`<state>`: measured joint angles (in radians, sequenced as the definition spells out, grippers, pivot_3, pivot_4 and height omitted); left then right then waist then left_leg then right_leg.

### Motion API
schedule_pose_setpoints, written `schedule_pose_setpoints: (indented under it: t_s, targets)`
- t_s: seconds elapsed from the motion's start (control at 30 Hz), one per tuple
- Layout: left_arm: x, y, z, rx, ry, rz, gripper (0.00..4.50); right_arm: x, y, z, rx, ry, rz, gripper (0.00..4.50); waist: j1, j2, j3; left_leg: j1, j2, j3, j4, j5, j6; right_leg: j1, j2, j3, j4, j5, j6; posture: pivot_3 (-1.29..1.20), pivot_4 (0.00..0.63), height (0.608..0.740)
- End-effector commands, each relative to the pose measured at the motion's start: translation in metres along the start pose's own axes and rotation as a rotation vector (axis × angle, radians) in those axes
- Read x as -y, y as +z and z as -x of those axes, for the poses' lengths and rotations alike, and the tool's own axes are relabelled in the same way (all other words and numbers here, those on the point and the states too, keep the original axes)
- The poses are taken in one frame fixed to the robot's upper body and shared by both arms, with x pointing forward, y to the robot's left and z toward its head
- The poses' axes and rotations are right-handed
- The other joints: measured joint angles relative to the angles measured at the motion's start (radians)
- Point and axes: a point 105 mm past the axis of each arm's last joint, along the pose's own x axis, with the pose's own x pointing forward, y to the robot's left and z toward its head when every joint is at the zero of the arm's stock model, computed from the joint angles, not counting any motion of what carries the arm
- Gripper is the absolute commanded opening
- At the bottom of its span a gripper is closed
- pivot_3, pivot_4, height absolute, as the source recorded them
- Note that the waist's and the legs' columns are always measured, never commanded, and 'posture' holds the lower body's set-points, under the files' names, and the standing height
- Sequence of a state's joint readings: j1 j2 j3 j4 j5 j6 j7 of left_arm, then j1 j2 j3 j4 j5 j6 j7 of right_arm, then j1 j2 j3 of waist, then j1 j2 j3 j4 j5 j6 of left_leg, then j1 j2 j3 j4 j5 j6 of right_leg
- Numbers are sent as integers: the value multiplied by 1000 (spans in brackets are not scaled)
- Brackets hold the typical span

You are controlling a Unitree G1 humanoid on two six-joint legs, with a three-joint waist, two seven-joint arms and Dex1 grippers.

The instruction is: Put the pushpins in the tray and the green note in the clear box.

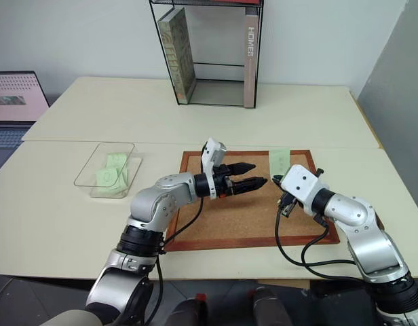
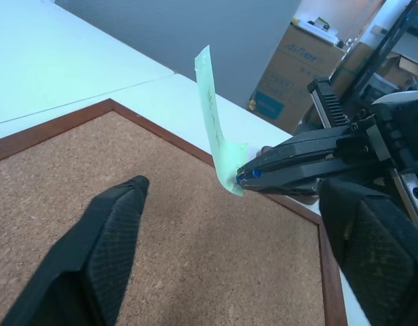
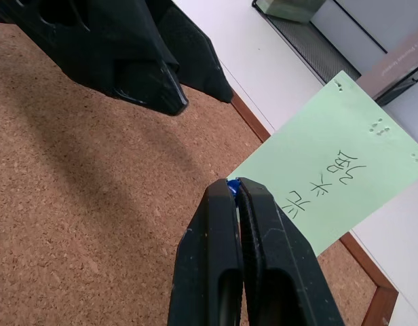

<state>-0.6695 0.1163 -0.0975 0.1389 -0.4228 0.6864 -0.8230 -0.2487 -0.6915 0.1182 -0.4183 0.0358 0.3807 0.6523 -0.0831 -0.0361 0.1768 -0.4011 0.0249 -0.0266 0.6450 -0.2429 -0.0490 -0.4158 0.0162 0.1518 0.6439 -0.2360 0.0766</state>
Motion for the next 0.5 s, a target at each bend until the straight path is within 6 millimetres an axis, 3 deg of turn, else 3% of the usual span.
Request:
schedule_pose_setpoints:
  t_s: [0.03, 0.33, 0.5]
  targets:
    - [5, 19, -13, 73, -3, -13, 4209, -5, 21, 1, 56, 27, 82, 0, 1, 0, 0, 0, 0, 0, 0, 0, 0, 0, 0, 0, 0, 0, 0, 0, 150, 740]
    - [5, 11, -28, 55, 8, 3, 4209, -14, 28, 3, 50, 80, 139, 0, 0, 0, 0, 0, 0, 0, 0, 0, 0, 0, 0, 0, 0, 0, 0, 0, 150, 740]
    - [0, 8, -29, 53, 30, 24, 3369, -15, 30, 3, 48, 90, 151, 0, 0, 0, 0, 0, 0, 0, 0, 0, 0, 0, 0, 0, 0, 0, 0, 0, 150, 740]
